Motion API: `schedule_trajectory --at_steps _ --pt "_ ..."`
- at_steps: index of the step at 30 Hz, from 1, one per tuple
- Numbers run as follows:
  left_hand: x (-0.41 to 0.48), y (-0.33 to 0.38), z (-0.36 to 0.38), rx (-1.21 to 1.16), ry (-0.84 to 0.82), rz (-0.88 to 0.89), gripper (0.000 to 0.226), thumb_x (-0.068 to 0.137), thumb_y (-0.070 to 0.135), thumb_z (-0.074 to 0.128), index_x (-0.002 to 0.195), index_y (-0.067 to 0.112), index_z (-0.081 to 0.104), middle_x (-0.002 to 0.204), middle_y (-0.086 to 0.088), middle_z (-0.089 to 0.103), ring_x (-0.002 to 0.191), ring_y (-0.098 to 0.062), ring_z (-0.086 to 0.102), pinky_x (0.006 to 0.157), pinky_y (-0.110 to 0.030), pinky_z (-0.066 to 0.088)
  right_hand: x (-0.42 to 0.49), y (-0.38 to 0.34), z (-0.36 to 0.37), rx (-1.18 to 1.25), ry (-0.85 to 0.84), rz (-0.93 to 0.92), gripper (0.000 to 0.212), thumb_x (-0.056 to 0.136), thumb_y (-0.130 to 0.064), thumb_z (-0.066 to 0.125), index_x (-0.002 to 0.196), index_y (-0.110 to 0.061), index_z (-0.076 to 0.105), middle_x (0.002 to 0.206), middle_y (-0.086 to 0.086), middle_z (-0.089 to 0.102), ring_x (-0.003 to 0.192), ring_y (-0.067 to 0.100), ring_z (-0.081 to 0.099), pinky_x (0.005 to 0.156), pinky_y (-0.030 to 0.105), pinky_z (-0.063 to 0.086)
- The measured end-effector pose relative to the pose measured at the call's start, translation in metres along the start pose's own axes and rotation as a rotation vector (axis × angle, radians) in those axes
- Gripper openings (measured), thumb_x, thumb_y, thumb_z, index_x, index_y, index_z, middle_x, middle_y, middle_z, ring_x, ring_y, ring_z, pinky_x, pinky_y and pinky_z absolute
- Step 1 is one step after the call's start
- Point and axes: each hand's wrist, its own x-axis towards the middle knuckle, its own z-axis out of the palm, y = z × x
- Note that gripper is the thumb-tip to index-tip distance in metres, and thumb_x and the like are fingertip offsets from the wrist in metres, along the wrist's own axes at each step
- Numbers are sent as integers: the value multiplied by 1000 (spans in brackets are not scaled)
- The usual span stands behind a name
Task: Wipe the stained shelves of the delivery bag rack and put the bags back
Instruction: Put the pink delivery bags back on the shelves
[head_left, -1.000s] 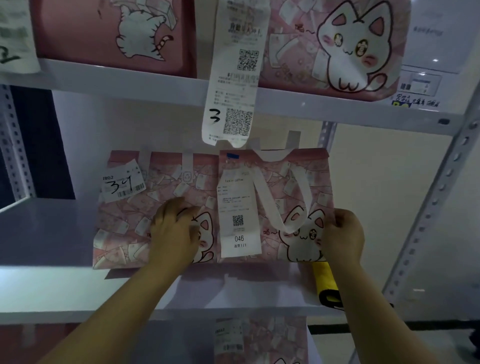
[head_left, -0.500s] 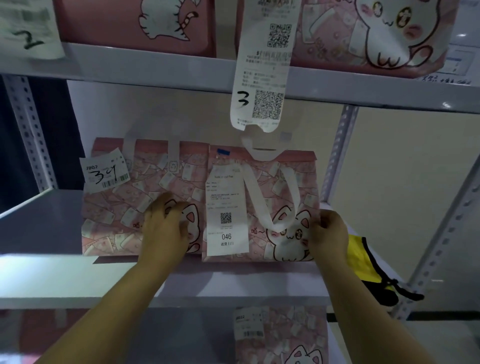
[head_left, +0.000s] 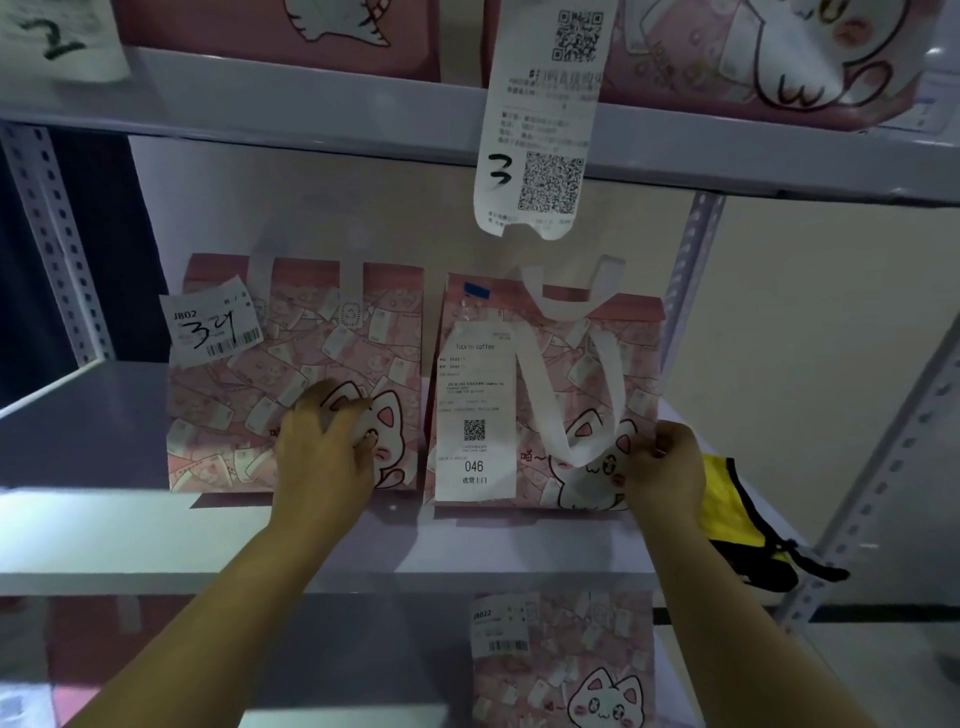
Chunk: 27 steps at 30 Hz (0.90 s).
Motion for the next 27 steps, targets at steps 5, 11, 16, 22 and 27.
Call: schedule_trajectory --at_steps 5,11,16,22,27 --pt "-10 9 -3 -2 19 -35 43 71 -3 71 112 6 65 124 -26 48 112 -47 42 89 -57 39 -10 0 -10 23 9 -73 21 90 -11 52 111 -12 56 91 -3 58 76 8 54 60 21 40" --pt "-25 25 -6 -48 27 -64 40 78 7 68 117 10 62 125 -16 50 114 -41 40 91 -51 38 -25 -11 -37 59 11 -146 33 89 -20 61 120 -14 53 117 -3 58 109 13 52 88 31 45" --pt "-54 43 -17 -128 26 -47 34 81 11 66 114 13 61 120 -8 51 113 -32 43 90 -35 38 -49 -14 -63 83 -78 -278 16 89 -17 58 105 -20 58 100 -10 60 95 6 56 72 10 41" --pt "-116 61 -28 -176 -48 -124 29 84 18 64 113 20 60 115 0 50 106 -24 51 84 -32 41 -90 6 -83 119 -333 -333 15 88 -12 60 95 -26 60 89 -19 61 83 -9 57 66 2 43" --pt "-172 59 -31 -142 -129 -165 24 82 13 67 106 10 64 107 -8 57 98 -27 56 86 -30 42 -127 46 -86 -9 -608 -285 10 88 -17 62 91 -26 63 85 -18 63 79 -8 58 66 1 42"
